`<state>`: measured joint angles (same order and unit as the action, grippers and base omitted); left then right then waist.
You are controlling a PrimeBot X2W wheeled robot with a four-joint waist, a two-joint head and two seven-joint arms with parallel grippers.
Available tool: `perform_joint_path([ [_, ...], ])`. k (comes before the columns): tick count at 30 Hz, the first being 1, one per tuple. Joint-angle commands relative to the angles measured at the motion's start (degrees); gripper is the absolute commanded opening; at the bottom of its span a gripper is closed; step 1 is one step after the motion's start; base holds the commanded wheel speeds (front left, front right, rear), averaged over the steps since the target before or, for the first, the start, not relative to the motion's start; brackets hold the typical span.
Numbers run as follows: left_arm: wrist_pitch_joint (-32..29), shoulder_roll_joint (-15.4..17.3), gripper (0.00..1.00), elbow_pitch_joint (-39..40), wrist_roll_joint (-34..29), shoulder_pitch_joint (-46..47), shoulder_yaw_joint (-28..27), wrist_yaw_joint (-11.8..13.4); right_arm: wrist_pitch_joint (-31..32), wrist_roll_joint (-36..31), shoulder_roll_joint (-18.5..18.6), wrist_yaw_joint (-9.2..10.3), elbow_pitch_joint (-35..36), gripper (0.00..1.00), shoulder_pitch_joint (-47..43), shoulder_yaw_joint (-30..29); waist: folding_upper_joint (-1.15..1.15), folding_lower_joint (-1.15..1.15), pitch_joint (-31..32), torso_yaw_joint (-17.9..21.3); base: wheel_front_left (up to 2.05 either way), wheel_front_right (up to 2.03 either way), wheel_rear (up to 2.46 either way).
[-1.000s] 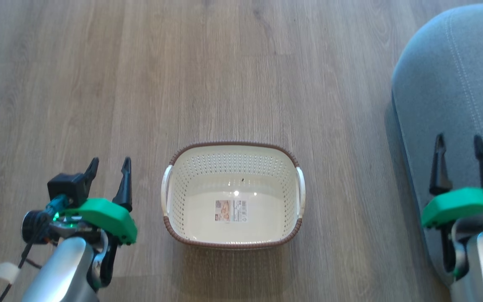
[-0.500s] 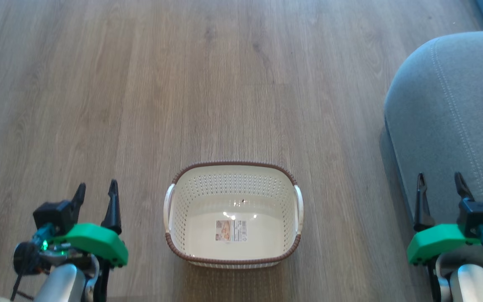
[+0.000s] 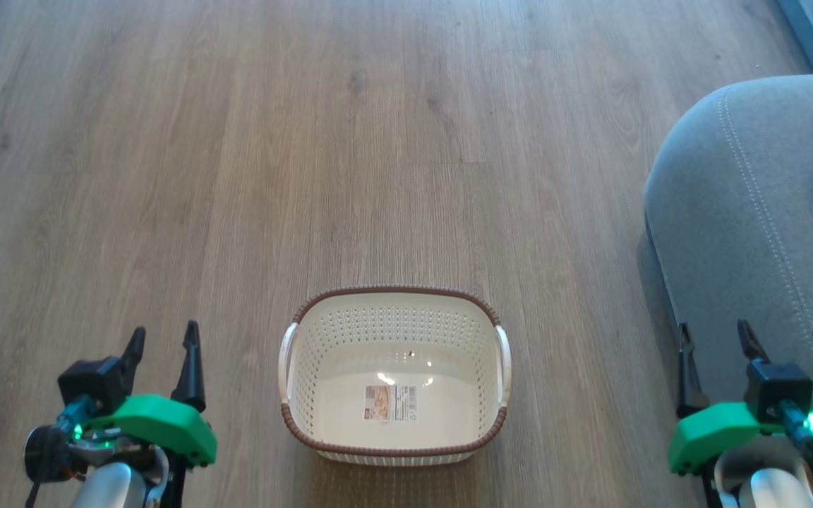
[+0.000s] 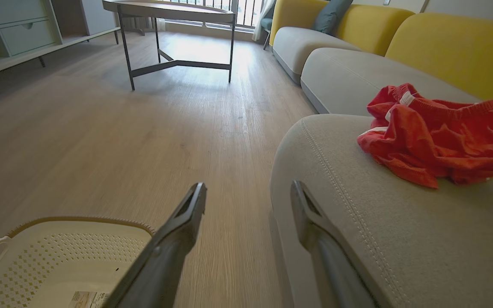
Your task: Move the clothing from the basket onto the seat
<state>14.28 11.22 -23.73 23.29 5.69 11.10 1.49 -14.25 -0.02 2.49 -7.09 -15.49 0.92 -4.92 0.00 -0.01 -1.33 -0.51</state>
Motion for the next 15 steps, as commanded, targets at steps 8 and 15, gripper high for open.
perform_joint_path([
  [8,0.72,-0.12,1.0,1.19,-1.65,2.1,-3.83,-1.16,-0.74,0.42,0.4,-0.4,1.39,1.0,0.94,1.5,0.0,0.01,-0.29,-0.24,0.0,0.0,0.0],
  [15,0.72,-0.57,1.0,0.56,-2.58,2.33,-4.87,-1.9,-0.74,0.56,0.39,-0.4,1.09,1.0,1.05,1.35,0.0,0.01,-0.35,-0.04,0.0,0.0,0.0],
])
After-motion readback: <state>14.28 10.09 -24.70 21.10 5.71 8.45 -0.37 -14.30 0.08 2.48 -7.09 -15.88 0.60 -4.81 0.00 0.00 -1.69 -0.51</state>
